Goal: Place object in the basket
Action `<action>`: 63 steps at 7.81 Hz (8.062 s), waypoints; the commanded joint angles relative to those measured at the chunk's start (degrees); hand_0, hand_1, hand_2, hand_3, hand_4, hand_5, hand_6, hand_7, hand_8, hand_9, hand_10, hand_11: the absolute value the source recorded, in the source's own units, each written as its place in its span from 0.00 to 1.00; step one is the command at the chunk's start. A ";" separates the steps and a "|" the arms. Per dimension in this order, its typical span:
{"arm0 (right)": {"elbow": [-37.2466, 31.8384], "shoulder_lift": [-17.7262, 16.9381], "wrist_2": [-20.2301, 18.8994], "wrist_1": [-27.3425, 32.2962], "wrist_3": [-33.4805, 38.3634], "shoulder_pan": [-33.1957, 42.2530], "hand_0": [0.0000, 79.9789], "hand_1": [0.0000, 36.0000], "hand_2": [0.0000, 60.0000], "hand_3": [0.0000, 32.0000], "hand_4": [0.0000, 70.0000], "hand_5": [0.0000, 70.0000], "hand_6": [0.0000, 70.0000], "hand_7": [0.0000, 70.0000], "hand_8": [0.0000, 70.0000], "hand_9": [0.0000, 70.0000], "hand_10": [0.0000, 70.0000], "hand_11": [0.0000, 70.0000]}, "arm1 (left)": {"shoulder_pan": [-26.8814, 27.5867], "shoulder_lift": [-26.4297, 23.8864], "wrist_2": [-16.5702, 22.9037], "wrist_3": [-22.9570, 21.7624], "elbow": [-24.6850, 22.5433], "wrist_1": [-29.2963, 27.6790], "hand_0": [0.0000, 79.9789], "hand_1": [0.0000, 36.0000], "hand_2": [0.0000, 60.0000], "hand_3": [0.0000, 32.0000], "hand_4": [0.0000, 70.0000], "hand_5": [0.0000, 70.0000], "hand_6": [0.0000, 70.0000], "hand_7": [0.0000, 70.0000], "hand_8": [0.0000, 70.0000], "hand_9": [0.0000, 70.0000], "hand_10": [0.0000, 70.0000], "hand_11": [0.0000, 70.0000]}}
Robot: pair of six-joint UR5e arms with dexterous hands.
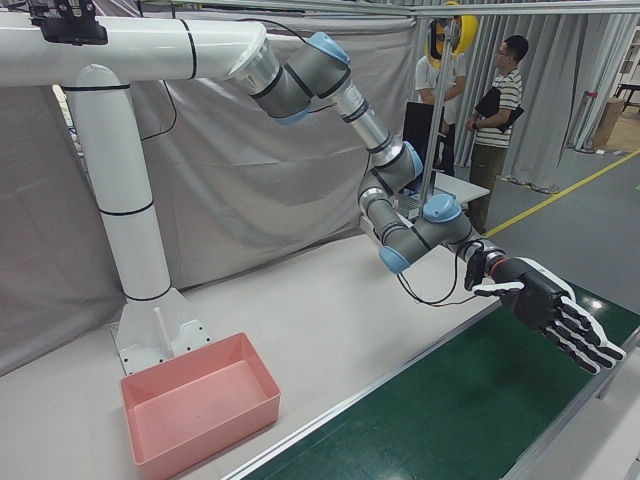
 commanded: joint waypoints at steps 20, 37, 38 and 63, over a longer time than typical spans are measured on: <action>0.42 0.00 -0.11 -0.09 0.00 0.09 0.00 0.00 0.00 0.00 0.00 0.00 0.00 0.00 0.00 0.00 0.00 0.00 | 2.88 -1.19 -0.41 2.02 3.35 -0.80 0.79 0.32 0.00 0.00 0.01 0.21 0.00 0.00 0.00 0.00 0.00 0.03; 0.34 -0.09 -0.02 0.00 -0.09 0.09 0.00 0.00 0.00 0.00 0.00 0.00 0.00 0.00 0.00 0.00 0.00 0.00 | 2.88 -1.11 -0.41 1.76 3.09 -0.80 0.80 0.33 0.00 0.00 0.00 0.22 0.00 0.00 0.00 0.00 0.00 0.04; 0.34 -0.09 -0.02 0.00 -0.09 0.09 0.00 0.00 0.00 0.00 0.00 0.00 0.00 0.00 0.00 0.00 0.00 0.00 | 2.80 -1.10 -0.41 1.76 3.09 -0.80 0.80 0.33 0.00 0.00 0.00 0.23 0.00 0.00 0.00 0.00 0.00 0.04; 0.34 -0.09 -0.02 0.00 0.00 0.09 0.00 0.00 0.00 0.00 0.00 0.00 0.00 0.00 0.00 0.00 0.00 0.00 | 2.88 -1.02 -0.41 1.67 3.18 -0.71 0.79 0.32 0.00 0.00 0.00 0.23 0.00 0.00 0.00 0.00 0.01 0.04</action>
